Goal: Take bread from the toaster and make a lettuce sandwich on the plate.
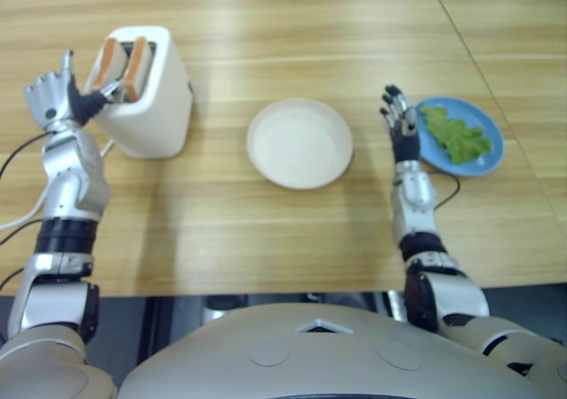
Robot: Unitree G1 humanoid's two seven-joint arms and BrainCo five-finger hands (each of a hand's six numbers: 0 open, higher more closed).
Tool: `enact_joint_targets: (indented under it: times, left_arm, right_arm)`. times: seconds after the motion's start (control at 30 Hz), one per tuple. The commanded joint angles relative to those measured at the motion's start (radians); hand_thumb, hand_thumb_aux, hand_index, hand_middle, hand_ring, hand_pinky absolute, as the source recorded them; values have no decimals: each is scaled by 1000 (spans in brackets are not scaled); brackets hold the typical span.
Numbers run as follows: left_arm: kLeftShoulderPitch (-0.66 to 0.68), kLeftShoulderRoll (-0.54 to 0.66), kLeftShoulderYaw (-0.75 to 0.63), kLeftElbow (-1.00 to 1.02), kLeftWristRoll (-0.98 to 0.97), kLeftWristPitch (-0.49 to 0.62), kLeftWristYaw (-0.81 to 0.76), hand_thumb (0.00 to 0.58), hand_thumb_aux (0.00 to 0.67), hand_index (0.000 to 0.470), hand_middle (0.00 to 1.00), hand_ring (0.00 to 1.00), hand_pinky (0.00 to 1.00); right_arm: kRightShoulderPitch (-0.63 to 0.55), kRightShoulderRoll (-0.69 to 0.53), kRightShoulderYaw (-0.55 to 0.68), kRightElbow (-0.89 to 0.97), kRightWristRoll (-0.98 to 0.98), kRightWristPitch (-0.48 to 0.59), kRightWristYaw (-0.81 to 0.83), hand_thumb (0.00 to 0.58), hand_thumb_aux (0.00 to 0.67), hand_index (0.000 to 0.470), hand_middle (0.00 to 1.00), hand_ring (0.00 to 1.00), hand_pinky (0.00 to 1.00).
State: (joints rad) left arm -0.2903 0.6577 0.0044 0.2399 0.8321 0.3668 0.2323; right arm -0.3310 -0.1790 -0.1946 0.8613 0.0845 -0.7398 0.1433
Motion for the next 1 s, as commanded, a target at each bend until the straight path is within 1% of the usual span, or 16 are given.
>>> enact_joint_targets:
  times: [0.03, 0.17, 0.2, 0.23, 0.5, 0.67, 0.77, 0.87, 0.9, 0.93, 1.0]
  left_arm:
    - [-5, 8, -24, 19, -1, 7, -22, 0, 0, 0, 0, 0, 0]
    - [-5, 4, -32, 54, -21, 3, -43, 0, 0, 0, 0, 0, 0]
    - [-5, 4, -36, 56, -24, -1, -50, 523, 460, 316, 0, 0, 0]
    - [-5, 3, -41, 60, -27, -6, -59, 580, 670, 460, 0, 0, 0]
    - [-7, 6, -65, 67, -32, -34, -88, 580, 670, 460, 0, 0, 0]
    - [-6, 11, -51, 19, -24, -48, -53, 580, 670, 460, 0, 0, 0]
    - [0, 12, -23, -78, -8, -80, 27, 580, 670, 460, 0, 0, 0]
    - [32, 6, 44, -259, 8, -127, 158, 580, 670, 460, 0, 0, 0]
    - [46, 3, 72, -327, 13, -142, 198, 580, 670, 460, 471, 471, 471]
    - [59, -3, 101, -393, 14, -158, 234, 580, 670, 460, 1000, 1000, 1000]
    - [79, -11, 144, -498, 23, -180, 274, 580, 670, 460, 1000, 1000, 1000]
  right_arm:
    - [9, -4, 0, 7, 2, 13, 0, 0, 0, 0, 0, 0, 0]
    - [6, -5, 0, 8, 1, 14, 1, 0, 0, 0, 0, 0, 0]
    - [6, -6, 0, 7, 1, 15, 1, 0, 0, 0, 0, 0, 0]
    - [7, -6, 0, 6, 1, 15, 1, 0, 0, 0, 0, 0, 0]
    - [9, -8, -1, 1, 1, 17, 0, 0, 0, 0, 0, 0, 0]
    - [12, -7, 0, -1, 1, 18, -3, 0, 0, 0, 0, 0, 0]
    - [13, -5, 1, 4, 0, 18, -3, 0, 0, 0, 0, 0, 0]
    - [11, -3, 2, 9, 0, 20, -3, 0, 0, 0, 0, 0, 0]
    - [11, -2, 2, 10, 0, 21, -3, 0, 0, 0, 0, 0, 0]
    - [10, -2, 2, 12, 0, 21, -2, 0, 0, 0, 0, 0, 0]
    - [10, -1, 2, 14, 0, 22, -2, 0, 0, 0, 0, 0, 0]
